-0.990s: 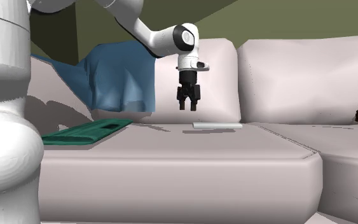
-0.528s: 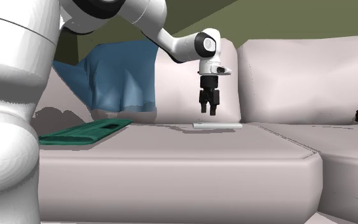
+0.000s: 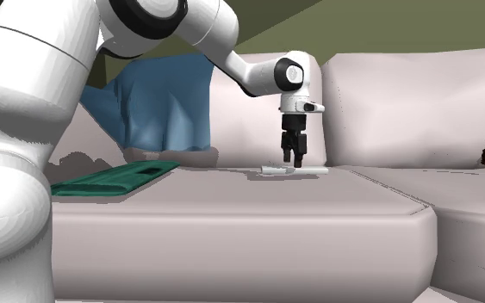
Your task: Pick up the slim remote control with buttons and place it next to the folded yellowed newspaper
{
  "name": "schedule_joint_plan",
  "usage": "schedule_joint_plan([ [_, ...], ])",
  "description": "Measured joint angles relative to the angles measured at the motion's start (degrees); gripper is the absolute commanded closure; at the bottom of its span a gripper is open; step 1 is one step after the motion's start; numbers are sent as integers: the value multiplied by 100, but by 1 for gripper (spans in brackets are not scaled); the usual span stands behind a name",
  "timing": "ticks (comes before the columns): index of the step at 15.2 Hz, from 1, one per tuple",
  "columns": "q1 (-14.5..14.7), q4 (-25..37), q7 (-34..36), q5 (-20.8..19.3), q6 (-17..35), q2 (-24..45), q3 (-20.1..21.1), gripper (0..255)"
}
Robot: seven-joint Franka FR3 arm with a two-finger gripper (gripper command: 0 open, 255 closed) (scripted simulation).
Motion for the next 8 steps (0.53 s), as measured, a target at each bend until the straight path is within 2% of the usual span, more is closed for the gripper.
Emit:
schedule_joint_plan([
  [8,2,-159,-6,7,190,29,2,0],
])
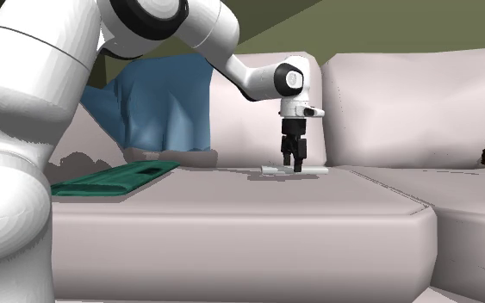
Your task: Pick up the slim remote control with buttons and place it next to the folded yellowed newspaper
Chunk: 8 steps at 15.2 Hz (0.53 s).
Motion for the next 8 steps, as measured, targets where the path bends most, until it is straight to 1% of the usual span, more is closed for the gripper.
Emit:
schedule_joint_plan([
  [1,0,0,0,0,0,0,0,0],
  [2,0,0,0,0,0,0,0,255],
  [8,0,0,2,1,2,-5,0,255],
])
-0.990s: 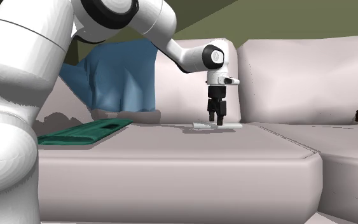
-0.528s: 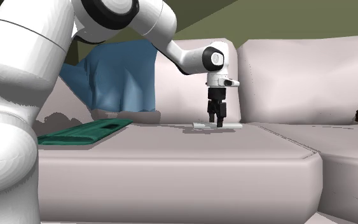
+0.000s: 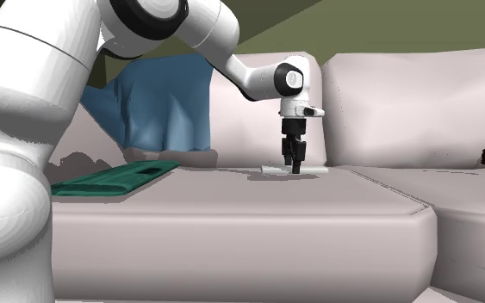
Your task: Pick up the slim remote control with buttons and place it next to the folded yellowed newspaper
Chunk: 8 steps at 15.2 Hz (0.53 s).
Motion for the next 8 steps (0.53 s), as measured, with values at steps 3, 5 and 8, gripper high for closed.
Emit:
schedule_joint_plan([
  [3,0,-3,-1,0,0,-3,0,255],
  [5,-1,20,0,-2,-32,-7,-1,255],
  [8,0,167,10,-9,-209,-35,-2,255],
])
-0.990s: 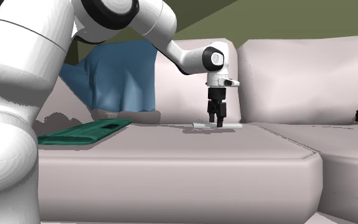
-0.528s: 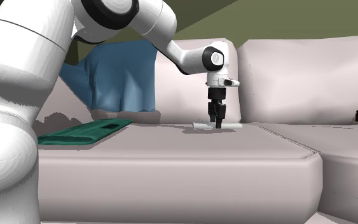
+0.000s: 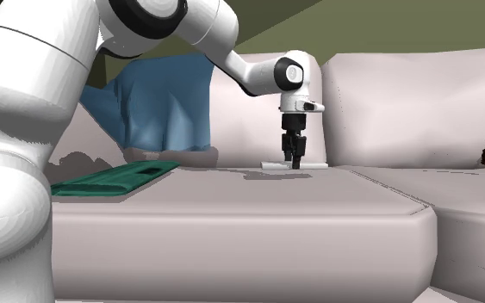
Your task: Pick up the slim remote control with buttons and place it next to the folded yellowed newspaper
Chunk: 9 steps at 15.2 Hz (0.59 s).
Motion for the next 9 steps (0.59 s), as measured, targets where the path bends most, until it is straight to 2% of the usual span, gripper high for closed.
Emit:
schedule_joint_plan([
  [9,-10,624,29,-14,-672,-50,-7,255],
])
